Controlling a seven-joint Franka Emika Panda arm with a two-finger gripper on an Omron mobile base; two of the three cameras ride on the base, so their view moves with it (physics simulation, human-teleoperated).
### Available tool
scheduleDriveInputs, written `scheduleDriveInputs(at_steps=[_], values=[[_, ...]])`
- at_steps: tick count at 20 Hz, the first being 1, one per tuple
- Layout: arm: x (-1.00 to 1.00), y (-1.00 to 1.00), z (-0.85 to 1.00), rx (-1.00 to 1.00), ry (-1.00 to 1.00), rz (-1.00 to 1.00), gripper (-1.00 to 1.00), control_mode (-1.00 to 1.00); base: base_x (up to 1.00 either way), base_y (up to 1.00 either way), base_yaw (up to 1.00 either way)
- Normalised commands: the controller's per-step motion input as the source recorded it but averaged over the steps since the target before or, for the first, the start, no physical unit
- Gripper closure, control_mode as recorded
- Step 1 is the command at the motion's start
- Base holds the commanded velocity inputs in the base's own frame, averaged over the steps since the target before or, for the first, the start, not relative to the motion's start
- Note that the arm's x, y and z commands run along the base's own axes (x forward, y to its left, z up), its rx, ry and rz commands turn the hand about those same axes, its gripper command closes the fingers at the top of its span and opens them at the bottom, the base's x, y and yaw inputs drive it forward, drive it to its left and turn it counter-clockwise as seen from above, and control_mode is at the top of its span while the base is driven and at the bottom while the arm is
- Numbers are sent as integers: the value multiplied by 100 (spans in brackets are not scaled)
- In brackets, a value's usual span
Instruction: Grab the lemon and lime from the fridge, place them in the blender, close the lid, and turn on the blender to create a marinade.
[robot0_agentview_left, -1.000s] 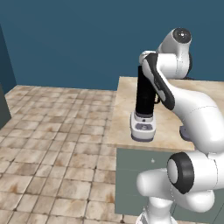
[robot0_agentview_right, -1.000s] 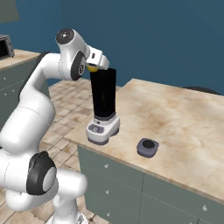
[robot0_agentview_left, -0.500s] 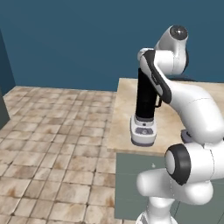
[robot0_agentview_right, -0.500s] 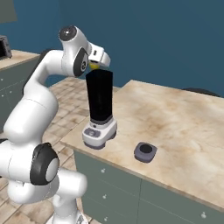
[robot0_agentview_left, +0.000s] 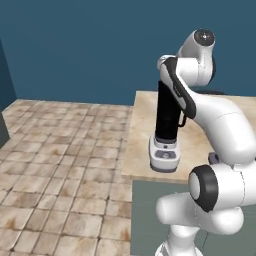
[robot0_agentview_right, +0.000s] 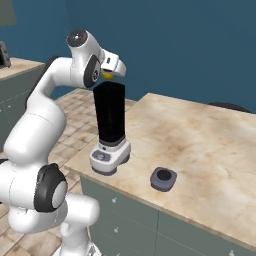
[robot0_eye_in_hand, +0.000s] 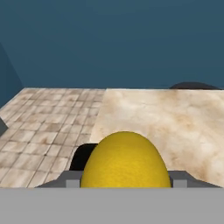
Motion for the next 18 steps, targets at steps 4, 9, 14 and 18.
scheduleDriveInputs(at_steps=[4, 9, 14, 18], values=[[0, 0, 0, 0, 0, 0, 100, 100, 33, 0, 0], [3, 8, -37, -1, 8, 0, 100, -100, 0, 0, 0], [25, 9, -74, 0, 23, 0, 100, -100, 0, 0, 0], [16, 0, -44, 0, 15, 0, 100, -100, 0, 0, 0]])
